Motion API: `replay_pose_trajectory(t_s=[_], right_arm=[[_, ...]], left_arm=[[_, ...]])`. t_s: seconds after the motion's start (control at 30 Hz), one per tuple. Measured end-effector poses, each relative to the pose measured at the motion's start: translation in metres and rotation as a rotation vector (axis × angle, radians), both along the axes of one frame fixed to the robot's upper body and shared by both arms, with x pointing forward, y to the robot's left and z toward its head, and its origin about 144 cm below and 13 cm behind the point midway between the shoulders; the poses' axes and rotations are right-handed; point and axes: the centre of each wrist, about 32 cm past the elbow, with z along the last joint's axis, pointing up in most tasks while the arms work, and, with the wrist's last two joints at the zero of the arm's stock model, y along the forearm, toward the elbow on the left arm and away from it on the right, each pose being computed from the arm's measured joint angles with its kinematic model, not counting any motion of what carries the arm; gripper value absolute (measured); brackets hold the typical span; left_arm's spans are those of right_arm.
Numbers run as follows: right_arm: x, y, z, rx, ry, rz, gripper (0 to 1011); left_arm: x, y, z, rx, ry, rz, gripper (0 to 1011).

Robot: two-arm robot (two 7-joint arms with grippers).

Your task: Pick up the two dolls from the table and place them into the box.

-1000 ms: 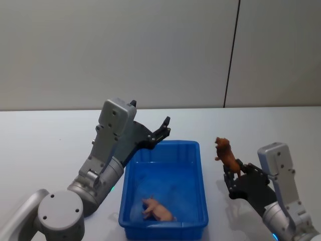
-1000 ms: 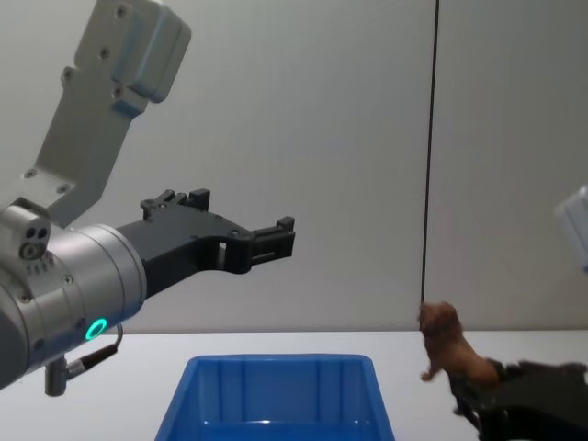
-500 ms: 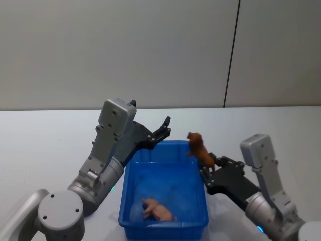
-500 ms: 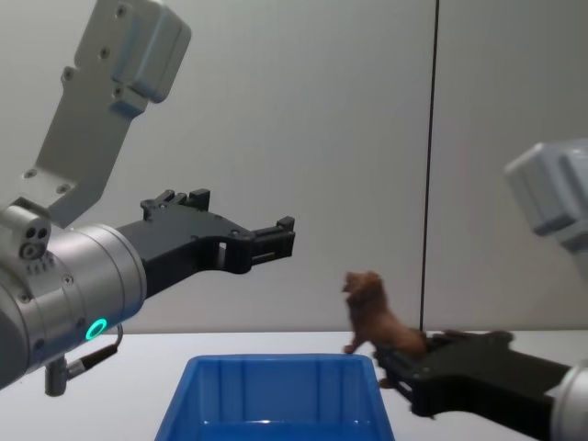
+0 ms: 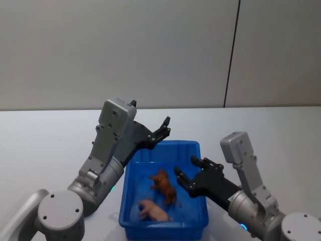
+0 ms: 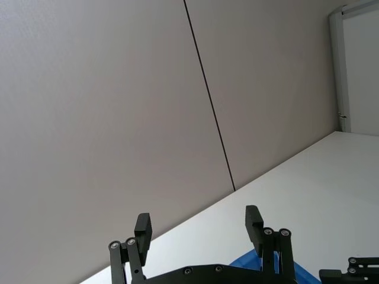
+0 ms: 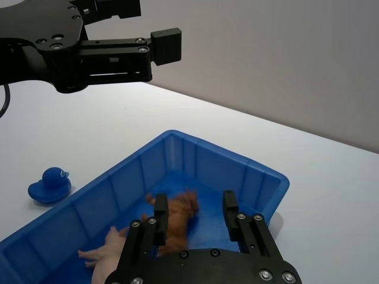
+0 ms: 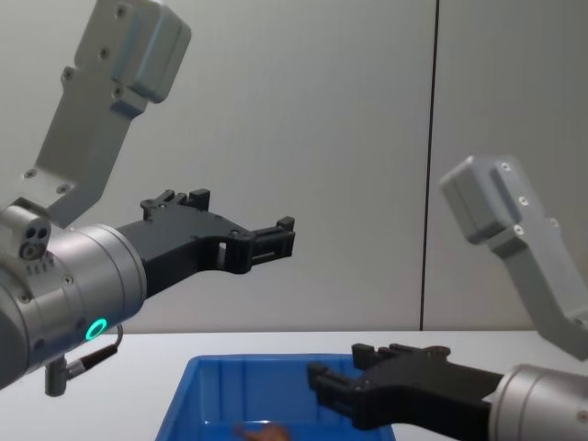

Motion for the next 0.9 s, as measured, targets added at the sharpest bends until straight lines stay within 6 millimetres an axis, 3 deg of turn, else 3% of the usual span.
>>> replay_pose_trajectory(t_s=[0.23, 0.53, 0.9], right_arm=[[0.004, 0.004, -0.002, 0.002, 0.018, 0.000, 739], [0.002, 0.002, -0.003, -0.002, -0.003, -0.047, 983], [-0.008, -0.009, -0.004, -0.001, -0.044, -0.129, 1001]], left_arm=[[0.000, 0.000, 0.000, 0.000, 0.000, 0.000, 1001], [0.000, 0.000, 0.000, 0.000, 0.000, 0.000, 1001], [0.000, 0.000, 0.000, 0.000, 0.000, 0.000, 1001]])
